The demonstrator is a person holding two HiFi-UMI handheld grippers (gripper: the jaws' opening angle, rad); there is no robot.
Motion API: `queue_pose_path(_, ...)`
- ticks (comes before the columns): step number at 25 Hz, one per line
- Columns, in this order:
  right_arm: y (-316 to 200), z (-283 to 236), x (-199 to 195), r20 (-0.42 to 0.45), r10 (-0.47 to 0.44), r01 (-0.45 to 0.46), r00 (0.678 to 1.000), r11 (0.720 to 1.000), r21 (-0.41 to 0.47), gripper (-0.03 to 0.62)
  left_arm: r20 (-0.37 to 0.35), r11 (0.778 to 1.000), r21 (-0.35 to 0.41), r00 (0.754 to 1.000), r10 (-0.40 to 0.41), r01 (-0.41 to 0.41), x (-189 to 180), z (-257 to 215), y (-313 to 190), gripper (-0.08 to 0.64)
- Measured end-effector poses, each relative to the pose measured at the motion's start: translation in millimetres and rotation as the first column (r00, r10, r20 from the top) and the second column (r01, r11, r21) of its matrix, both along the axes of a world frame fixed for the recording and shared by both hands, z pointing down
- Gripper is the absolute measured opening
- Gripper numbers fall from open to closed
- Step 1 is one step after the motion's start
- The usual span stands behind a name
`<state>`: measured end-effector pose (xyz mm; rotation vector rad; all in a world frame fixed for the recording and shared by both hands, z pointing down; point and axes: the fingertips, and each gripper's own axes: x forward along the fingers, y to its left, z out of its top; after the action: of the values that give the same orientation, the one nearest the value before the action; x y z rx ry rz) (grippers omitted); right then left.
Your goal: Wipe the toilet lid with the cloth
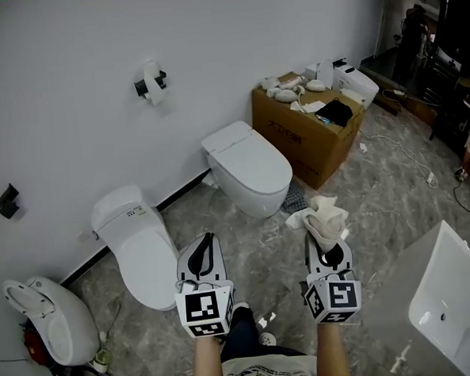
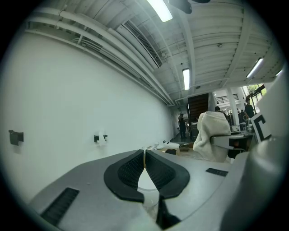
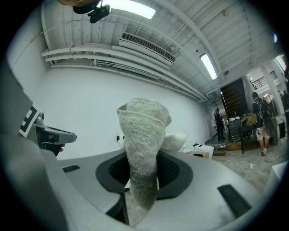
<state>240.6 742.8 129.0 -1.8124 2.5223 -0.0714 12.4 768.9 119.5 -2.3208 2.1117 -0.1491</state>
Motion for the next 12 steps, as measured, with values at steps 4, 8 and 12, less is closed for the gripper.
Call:
queue_pose_path(4,-21,7,3,0.009,0.001,-0.001,1.0,1.0,-0.011,0.11,0.0,1.0,-0.008,1.0,-0.004,0.004,2,6,-20,0.015)
queue_pose_path(8,-50,12,2,0.006,0.006,-0.006,1.0,1.0,-0.014,0.11,-0.005,1.0,-0.009,1.0,0.002,-0.002,-1,11,-51,0.015)
queue_pose_path(12,-94,14,-1,0.007,0.017,-0.016,1.0,1.0,-0.015,0.11,-0.012,1.0,-0.008,1.0,0.01,-0.01,-6,14,-97,0.015)
